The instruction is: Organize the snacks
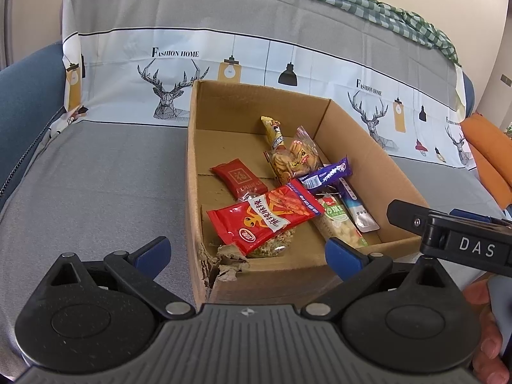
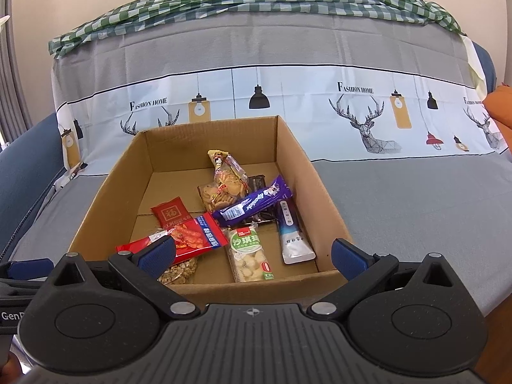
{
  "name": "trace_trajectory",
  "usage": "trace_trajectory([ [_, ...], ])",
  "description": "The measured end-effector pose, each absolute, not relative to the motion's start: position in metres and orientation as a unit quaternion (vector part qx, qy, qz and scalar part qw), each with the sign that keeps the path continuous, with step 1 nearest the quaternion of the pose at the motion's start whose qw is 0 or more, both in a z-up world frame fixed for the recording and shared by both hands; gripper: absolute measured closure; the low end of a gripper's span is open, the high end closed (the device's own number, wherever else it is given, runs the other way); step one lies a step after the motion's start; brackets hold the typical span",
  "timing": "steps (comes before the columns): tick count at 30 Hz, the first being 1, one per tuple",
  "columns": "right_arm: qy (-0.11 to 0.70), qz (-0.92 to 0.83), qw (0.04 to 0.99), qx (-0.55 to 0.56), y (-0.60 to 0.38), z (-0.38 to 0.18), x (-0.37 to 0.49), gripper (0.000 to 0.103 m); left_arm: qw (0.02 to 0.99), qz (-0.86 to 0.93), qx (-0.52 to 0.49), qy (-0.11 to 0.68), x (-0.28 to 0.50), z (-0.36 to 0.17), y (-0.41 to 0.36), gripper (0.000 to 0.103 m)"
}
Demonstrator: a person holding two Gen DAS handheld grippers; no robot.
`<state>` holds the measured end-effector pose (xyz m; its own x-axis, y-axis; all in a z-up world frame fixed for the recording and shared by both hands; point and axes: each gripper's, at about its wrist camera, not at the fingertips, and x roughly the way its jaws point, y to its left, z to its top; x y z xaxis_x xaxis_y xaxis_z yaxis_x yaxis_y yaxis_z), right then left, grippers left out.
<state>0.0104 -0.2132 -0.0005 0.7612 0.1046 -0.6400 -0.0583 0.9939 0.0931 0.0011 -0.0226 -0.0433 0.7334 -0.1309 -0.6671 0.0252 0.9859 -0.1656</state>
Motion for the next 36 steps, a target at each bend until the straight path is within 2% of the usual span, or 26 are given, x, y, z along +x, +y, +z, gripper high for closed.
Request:
trace_trajectory([
  [36,0.348,0.052,0.935,0.037,-0.2140,-0.0010,0.0167,0.001,0.926,-0.046,-0.080,0.367,0.0053,-0.0452,-0.0273,0.001],
])
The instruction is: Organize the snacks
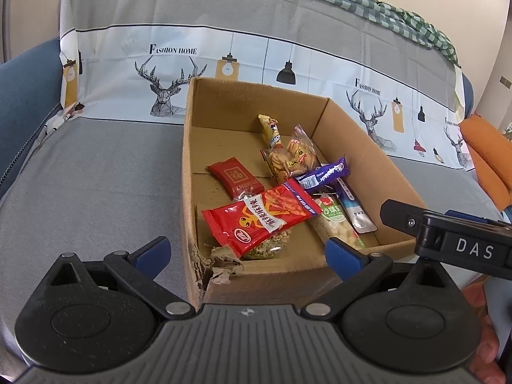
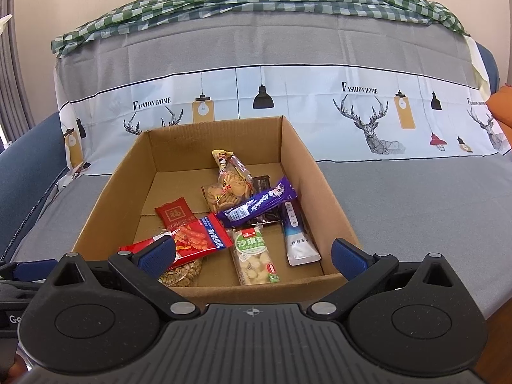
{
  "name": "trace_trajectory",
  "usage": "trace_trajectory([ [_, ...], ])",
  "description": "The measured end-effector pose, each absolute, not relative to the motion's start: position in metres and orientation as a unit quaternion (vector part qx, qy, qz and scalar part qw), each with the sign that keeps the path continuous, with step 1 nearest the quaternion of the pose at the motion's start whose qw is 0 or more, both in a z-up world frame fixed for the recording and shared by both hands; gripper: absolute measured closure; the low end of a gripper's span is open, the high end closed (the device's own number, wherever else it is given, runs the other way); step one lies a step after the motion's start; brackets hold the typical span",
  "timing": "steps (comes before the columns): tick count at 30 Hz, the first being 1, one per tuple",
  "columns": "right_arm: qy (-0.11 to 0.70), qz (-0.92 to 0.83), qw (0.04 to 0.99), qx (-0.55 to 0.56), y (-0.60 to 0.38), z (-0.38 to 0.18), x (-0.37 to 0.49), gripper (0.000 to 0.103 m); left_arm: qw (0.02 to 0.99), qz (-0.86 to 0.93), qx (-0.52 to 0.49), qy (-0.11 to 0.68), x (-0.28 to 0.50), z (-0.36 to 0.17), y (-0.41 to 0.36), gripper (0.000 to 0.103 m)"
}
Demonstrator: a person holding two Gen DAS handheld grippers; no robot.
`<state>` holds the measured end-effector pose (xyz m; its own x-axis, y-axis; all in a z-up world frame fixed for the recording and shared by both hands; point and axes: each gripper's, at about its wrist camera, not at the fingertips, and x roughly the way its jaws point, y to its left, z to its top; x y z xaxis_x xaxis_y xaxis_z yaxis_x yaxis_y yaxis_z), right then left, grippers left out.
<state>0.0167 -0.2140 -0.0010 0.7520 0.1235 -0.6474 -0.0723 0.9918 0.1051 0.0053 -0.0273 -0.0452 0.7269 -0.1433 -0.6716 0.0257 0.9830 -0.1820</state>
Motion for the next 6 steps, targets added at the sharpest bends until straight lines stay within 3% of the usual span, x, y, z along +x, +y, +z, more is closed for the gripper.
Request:
trace_trajectory([
  [6,0.359,0.058,0.930,0.053,-0.2196,-0.0022,0.0214,0.001,0.931,-0.051,-0.074,0.353,0.0066,-0.0436,-0.0288,0.001],
])
